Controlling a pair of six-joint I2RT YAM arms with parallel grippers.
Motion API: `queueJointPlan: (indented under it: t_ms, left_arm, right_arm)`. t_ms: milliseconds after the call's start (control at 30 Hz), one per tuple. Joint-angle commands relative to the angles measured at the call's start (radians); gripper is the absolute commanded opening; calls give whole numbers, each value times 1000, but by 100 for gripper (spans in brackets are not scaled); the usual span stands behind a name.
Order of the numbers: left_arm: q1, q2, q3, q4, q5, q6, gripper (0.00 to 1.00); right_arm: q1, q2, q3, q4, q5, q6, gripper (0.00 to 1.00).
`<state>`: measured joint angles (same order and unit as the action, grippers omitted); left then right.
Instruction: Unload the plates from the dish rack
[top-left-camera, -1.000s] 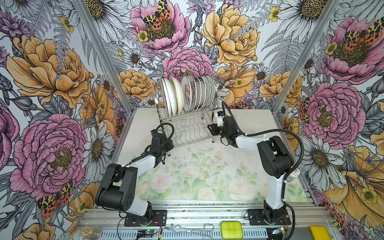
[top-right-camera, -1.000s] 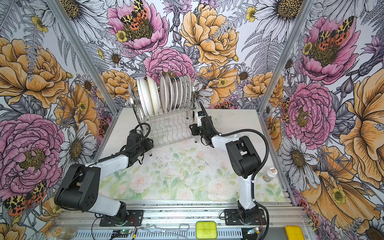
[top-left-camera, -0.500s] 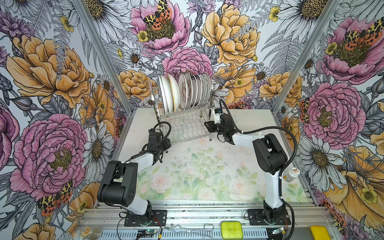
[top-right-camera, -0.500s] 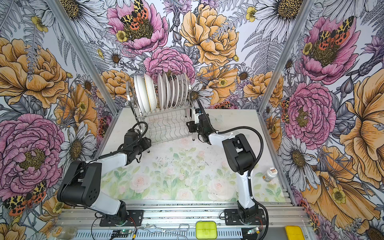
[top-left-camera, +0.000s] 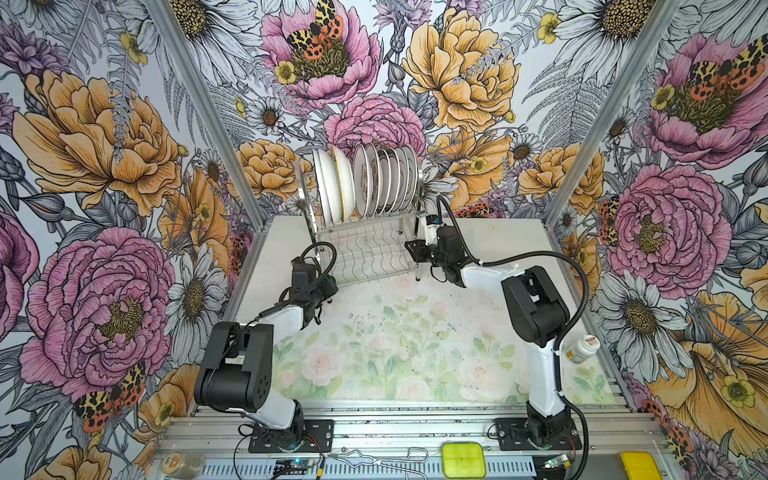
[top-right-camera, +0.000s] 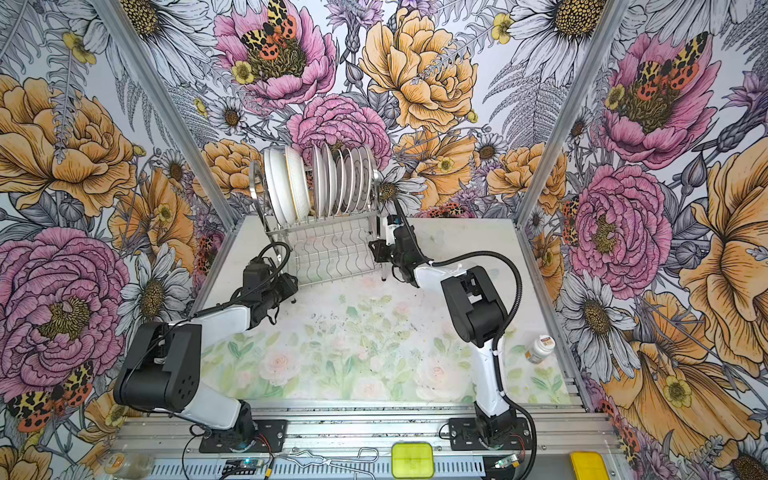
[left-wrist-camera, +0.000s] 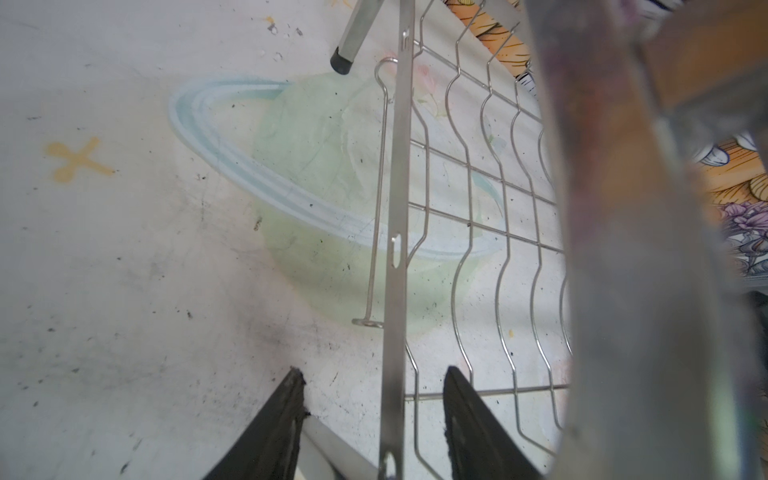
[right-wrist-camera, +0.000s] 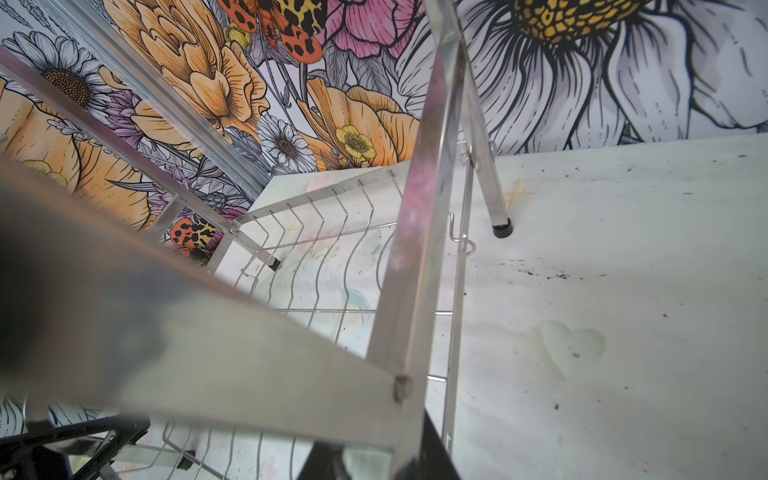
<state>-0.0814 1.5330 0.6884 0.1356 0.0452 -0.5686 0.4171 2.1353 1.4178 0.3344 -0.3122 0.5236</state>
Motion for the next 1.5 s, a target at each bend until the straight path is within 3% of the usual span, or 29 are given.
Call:
queueJointPlan:
  t_ms: [0, 633, 733, 833, 1200, 1467]
  left_arm:
    - [28, -17, -20, -72, -15, 13, 54]
    - [28, -56, -42, -77, -23, 7, 57]
    - [28, -65, -44, -72, -5, 10, 63]
    - [25, -76, -46, -64, 16, 16, 68]
    - [22, -127, -59, -66, 27, 24, 75]
    - [22, -176, -74, -98, 0, 29, 83]
  right_arm:
    - [-8, 72, 28, -28, 69, 179, 13]
    - [-1, 119, 59, -26, 51, 191, 13]
    - [-1, 110, 43, -19, 44, 187, 14]
    - [-2, 99, 28, -17, 44, 183, 18]
    - [-6, 50, -32, -18, 63, 175, 26]
    - [-6, 22, -54, -17, 68, 172, 39]
